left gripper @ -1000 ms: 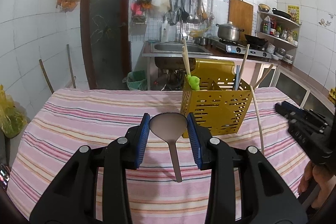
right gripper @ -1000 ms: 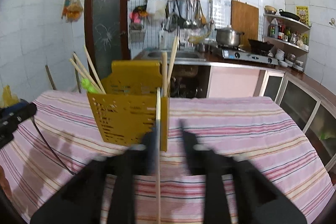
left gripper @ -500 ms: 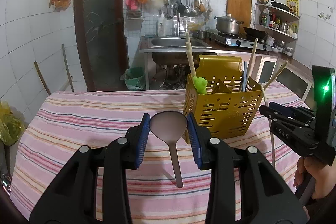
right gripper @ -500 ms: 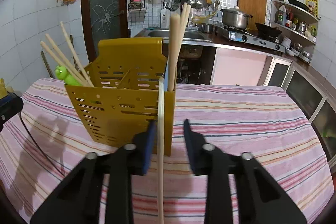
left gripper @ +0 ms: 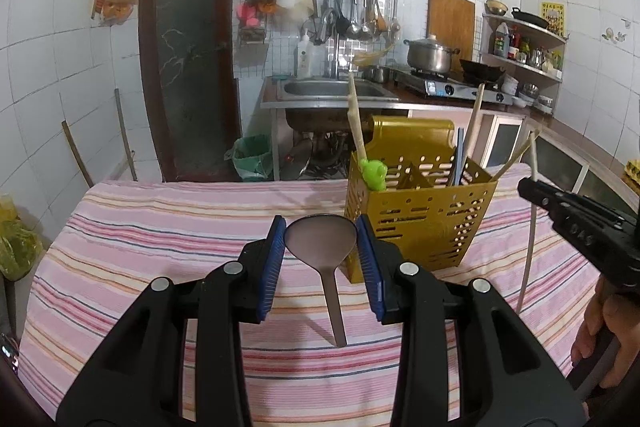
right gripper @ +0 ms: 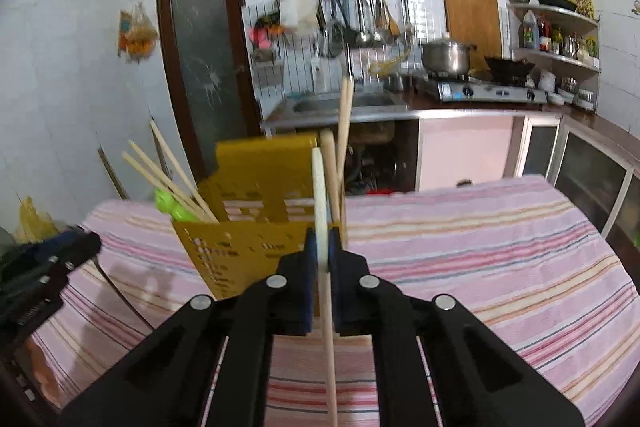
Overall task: Organize utensils
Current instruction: 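Carry the spoon and chopstick to the yellow holder and lower them in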
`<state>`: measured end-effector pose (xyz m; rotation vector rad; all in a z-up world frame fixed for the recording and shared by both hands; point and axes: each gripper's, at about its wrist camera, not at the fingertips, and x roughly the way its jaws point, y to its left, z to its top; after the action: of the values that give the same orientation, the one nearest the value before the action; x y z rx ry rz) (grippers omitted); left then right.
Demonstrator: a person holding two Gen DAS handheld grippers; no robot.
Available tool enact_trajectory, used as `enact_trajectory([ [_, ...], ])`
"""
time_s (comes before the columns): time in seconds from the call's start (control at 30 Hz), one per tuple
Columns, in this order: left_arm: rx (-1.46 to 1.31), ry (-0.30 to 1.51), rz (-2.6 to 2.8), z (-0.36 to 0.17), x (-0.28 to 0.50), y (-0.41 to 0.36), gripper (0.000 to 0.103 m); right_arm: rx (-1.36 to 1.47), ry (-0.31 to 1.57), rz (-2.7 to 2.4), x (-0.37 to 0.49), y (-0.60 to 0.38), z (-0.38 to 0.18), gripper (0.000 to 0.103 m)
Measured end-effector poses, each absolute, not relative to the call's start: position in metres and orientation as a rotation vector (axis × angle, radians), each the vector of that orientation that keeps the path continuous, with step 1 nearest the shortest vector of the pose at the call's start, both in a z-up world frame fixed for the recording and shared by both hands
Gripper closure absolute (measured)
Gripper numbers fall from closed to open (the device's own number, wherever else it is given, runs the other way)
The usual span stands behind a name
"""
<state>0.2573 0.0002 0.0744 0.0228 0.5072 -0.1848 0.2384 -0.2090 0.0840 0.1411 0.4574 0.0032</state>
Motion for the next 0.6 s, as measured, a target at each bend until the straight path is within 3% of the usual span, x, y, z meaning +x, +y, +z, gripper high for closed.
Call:
enact_trajectory([
  [0.6,-0.034,0.293,-0.245,0.178,0.244,-0.010,0.068,0.182,0.108,0.021,0.222,-0.212,0.189,0.097],
])
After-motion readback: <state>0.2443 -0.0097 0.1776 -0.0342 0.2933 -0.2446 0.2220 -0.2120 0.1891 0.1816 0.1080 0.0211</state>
